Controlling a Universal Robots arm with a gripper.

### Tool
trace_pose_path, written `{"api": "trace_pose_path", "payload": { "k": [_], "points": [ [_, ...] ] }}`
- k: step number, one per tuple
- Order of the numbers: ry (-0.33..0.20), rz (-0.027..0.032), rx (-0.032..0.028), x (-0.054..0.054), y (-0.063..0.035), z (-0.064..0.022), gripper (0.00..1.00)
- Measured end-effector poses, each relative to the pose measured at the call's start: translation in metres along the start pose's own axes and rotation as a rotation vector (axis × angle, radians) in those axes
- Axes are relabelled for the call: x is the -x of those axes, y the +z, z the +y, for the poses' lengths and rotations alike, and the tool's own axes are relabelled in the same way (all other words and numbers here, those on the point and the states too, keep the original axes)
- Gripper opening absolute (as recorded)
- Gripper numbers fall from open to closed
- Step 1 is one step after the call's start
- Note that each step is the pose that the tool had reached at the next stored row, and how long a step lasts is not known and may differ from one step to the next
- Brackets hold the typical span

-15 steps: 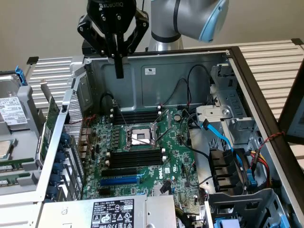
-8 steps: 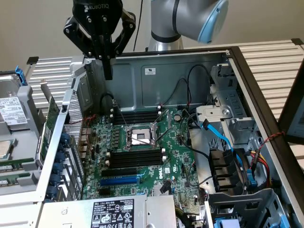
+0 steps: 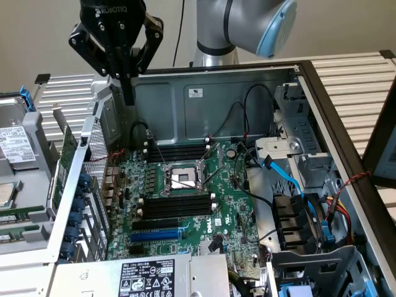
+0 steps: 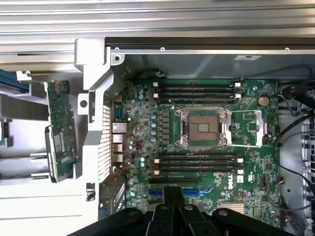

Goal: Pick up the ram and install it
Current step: 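Reach for the ram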

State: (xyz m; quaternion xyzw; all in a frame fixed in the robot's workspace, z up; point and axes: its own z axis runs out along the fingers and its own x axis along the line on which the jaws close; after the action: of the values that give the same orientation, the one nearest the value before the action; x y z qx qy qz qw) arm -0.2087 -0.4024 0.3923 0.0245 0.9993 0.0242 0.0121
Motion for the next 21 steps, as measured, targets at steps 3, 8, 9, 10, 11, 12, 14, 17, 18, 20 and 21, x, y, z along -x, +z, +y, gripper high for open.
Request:
{"api": "trace_pose_path", "payload": {
  "k": [3,8,9,10,11,12,14,17,18,20,21],
  "points": [
    [0.0,-0.0001,0.0003,-0.011,-0.0002,-0.0014,0.1],
    [0.0,0.0,0.0004,-0.032,-0.0008,-0.004,0.1],
    [0.0,-0.0001,0.0004,-0.037,-0.0009,-0.0045,0.1],
    [0.0,0.0,0.0004,-0.041,-0.0011,-0.005,0.1],
    [0.0,0.0,0.0003,-0.046,-0.0012,-0.0055,0.1],
    [0.0,0.0,0.0003,-0.05,-0.0013,-0.0059,0.1],
    [0.0,0.0,0.0004,-0.059,-0.0015,-0.0069,0.1],
    [0.0,0.0,0.0003,-0.073,-0.0018,-0.0081,0.1],
    [0.0,0.0,0.0004,-0.077,-0.0018,-0.0085,0.1],
    [0.0,0.0,0.0003,-0.087,-0.0018,-0.009,0.1],
    [0.0,0.0001,0.0003,-0.091,-0.0017,-0.0092,0.1]
  ]
}}
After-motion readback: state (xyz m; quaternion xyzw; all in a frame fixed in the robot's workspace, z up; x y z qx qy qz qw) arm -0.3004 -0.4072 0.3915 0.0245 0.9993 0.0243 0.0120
